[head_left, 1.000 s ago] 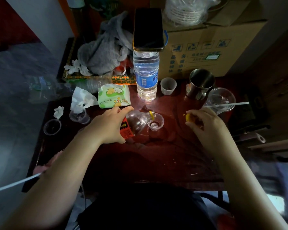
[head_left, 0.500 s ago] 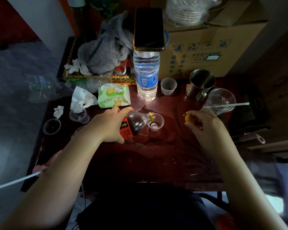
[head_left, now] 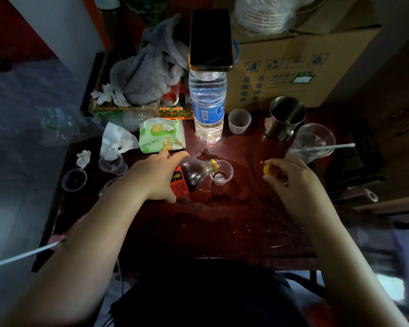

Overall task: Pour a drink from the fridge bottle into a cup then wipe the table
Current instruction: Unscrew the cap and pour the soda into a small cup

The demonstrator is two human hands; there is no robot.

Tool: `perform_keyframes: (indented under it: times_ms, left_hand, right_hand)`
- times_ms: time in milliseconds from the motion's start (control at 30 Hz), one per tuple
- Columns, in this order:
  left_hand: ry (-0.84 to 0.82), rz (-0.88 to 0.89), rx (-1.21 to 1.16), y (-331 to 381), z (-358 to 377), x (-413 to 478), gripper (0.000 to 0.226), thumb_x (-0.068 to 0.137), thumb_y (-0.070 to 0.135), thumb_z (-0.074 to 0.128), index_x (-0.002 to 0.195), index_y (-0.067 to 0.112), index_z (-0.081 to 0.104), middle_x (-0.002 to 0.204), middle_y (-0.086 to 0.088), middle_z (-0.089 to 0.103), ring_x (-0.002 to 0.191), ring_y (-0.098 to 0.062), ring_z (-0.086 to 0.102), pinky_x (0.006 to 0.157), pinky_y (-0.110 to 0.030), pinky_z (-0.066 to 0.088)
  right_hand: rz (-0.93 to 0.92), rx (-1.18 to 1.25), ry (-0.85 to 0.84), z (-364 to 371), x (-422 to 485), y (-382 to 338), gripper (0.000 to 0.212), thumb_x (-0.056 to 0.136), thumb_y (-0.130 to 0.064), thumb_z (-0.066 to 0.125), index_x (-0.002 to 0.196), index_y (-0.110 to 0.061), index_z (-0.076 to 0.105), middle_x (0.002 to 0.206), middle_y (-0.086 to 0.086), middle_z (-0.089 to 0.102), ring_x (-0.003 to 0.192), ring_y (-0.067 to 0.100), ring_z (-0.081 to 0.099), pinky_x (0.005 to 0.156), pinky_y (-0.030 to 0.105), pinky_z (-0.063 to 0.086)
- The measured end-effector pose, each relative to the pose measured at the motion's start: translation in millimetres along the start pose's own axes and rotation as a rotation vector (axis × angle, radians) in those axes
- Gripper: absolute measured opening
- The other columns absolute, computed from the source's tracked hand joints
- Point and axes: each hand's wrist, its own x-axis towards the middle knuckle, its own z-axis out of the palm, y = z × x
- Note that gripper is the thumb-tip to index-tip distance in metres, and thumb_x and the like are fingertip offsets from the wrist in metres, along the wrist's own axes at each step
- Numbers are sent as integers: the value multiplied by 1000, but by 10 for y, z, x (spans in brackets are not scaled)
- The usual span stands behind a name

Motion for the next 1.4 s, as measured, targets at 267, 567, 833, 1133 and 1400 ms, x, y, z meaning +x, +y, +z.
perform_keyframes:
  times_ms: [267,567,833,1133,1400]
  left_hand:
    - [-7,-14,13,8,-25,1,111,58,40,83,145,39,14,126,0,42,119,-23,44,76,-35,43]
    - [-22,-18,26,35,-53,-3,110,58,40,82,145,40,13,125,0,43,118,-23,45,71,-33,40]
    - [-19,-20,28,44,-72,-12,110,58,40,82,145,39,15,124,1,43,117,-22,46,69,-32,39]
    - [-23,-22,8,14,-40,-36,111,58,42,83,145,40,14,126,0,42,118,-22,45,71,-33,42]
    - [-30,-24,17,45,-31,-27,113,59,43,83,146,39,12,129,0,42,121,-23,45,75,-35,44]
  right_hand:
    - [11,-1,-10,17,6,4,35,86,-24,66,120,-17,61,103,-4,55,80,12,57,71,13,41]
    - [10,0,-11,18,-22,-4,34,85,-23,67,118,-17,62,101,-3,55,79,13,56,73,21,44]
    - [19,9,-12,16,-29,8,33,85,-22,68,117,-17,64,102,-2,56,77,14,58,75,26,48]
    - [6,4,-18,25,-30,7,34,85,-23,67,118,-17,62,103,-3,56,75,8,55,68,12,41]
    - [4,1,-17,27,-63,23,33,85,-22,68,117,-17,63,101,-4,55,75,8,54,67,10,38]
